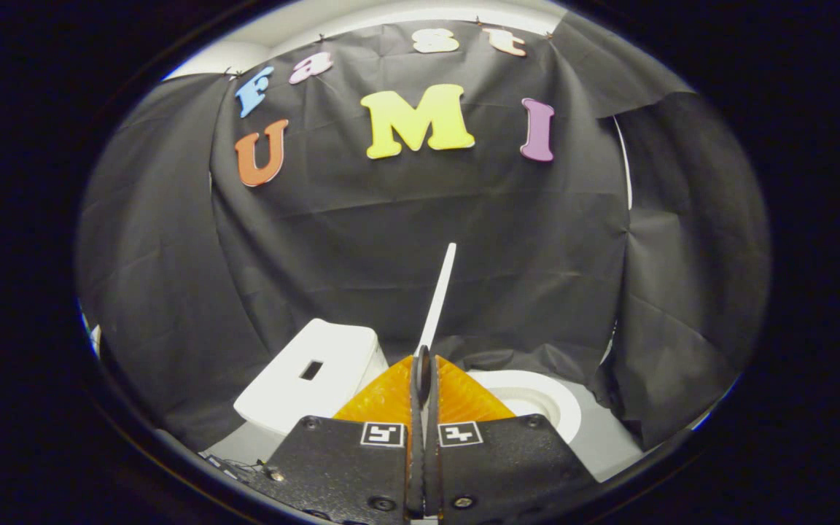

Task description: Open the toilet lid.

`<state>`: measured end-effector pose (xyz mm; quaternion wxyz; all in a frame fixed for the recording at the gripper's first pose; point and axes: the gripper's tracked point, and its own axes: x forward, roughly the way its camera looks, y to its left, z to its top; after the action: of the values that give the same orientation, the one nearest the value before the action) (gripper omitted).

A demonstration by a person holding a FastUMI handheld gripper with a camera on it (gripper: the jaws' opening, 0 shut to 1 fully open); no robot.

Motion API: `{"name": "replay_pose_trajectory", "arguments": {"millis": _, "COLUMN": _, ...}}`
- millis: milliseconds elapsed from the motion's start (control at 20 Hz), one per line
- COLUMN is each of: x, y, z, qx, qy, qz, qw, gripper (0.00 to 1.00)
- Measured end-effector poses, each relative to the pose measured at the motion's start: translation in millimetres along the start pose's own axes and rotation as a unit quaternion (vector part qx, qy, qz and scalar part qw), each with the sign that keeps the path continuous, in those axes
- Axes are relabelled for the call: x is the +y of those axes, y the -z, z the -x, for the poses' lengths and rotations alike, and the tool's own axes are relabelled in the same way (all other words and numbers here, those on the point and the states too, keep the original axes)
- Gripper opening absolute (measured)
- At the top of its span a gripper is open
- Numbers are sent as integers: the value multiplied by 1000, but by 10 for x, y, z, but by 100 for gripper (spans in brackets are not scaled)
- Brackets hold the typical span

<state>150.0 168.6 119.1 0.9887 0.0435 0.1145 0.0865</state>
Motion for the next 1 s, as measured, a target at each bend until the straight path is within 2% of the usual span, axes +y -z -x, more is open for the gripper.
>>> {"name": "replay_pose_trajectory", "arguments": {"millis": 250, "x": 268, "y": -43, "z": -28, "qx": -10, "qy": 9, "qz": 35, "qw": 999, "gripper": 4}}
{"name": "replay_pose_trajectory", "arguments": {"millis": 1000, "x": 1216, "y": -8, "z": -106, "qx": -26, "qy": -1, "qz": 121, "qw": 992, "gripper": 4}}
